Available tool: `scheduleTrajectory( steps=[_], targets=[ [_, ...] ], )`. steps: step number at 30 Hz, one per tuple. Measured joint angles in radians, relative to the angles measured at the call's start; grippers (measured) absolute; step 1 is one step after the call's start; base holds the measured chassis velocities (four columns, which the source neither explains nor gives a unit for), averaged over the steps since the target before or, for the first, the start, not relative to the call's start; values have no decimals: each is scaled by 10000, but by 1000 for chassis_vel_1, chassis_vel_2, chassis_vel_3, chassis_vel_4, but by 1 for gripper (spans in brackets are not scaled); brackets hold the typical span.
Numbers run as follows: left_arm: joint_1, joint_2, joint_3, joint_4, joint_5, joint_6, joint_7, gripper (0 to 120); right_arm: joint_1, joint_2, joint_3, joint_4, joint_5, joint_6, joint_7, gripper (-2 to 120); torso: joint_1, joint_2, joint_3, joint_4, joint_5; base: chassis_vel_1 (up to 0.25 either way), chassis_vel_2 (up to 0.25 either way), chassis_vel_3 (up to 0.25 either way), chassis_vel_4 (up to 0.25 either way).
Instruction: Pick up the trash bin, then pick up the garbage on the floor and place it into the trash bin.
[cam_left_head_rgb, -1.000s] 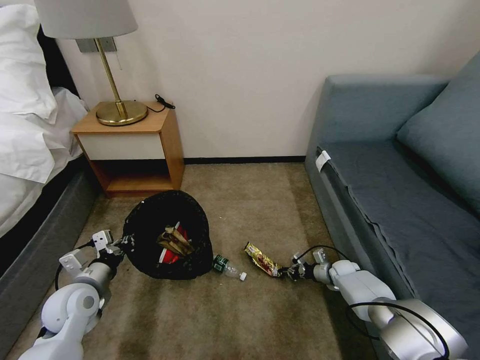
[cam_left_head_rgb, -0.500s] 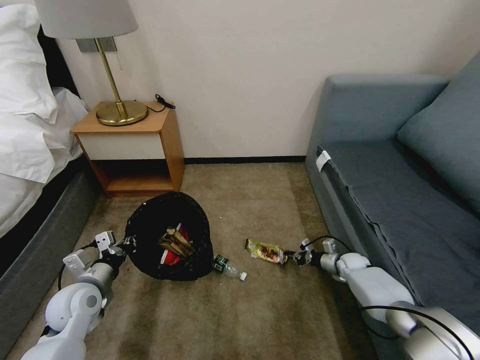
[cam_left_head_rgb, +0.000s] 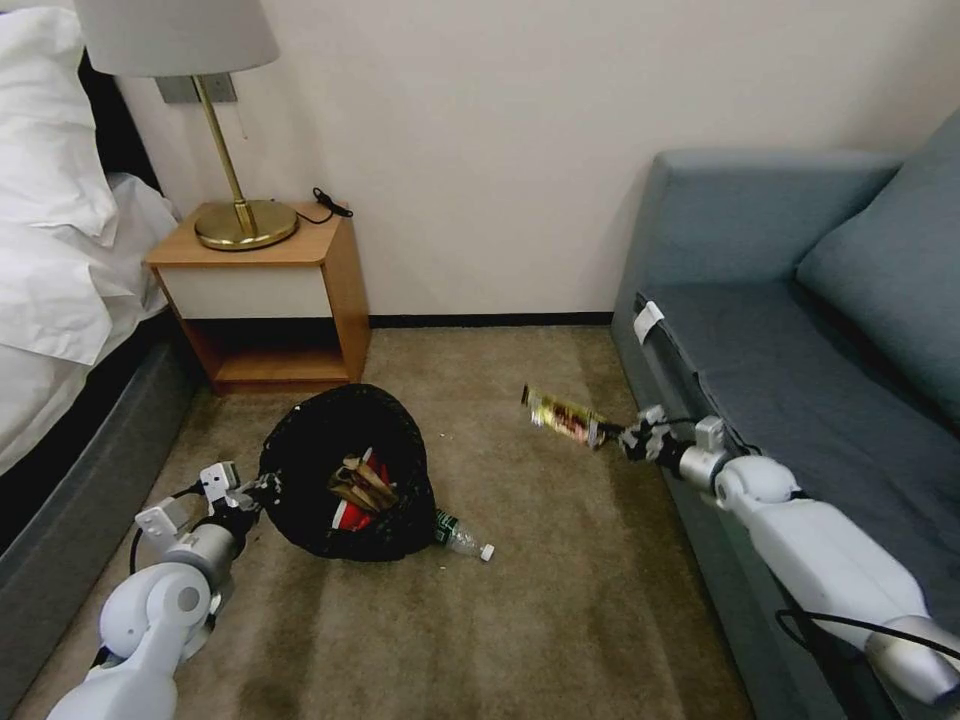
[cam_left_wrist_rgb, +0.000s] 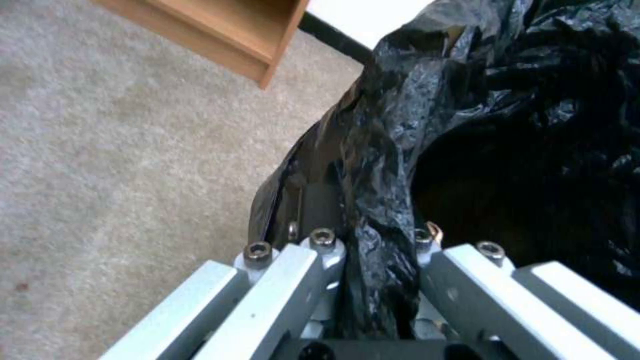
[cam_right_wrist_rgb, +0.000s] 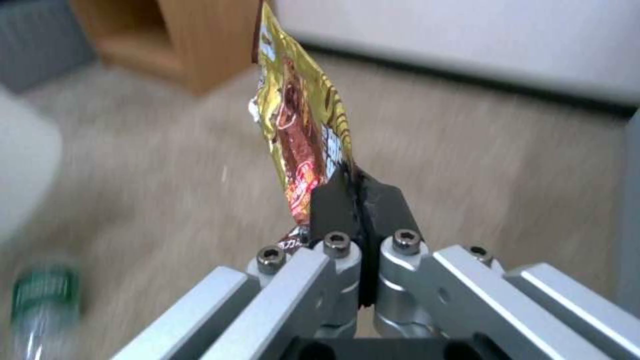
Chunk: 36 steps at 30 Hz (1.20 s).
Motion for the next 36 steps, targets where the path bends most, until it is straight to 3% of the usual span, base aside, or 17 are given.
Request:
scheduleTrajectory(
  steps=[3,14,18,20,36],
  targets=[
    [-124,18,178,134,-161,73,34,3,-12,-364,366,1102,214,0,204,0,0,0,0,9,8,0,0,0,0],
    [-571,25,833,261,-237,425,-71,3,124,-1521,443,4812,1772,-392,1151,0,0,0,1,7,9,0,0,0,0],
    [-637,52,933,246,-229,470,-110,3,180,-1637,362,5417,1978,-460,1307,0,0,0,0,7,9,0,0,0,0],
    [-772,119,1094,214,-214,589,-213,3,338,-1858,150,6537,2356,-650,1584,0,0,0,1,8,10,0,0,0,0],
    [-1141,208,1500,173,-310,959,-543,3,626,-2832,-1142,9432,2795,-862,1779,0,0,0,0,9,8,0,0,0,0]
  ],
)
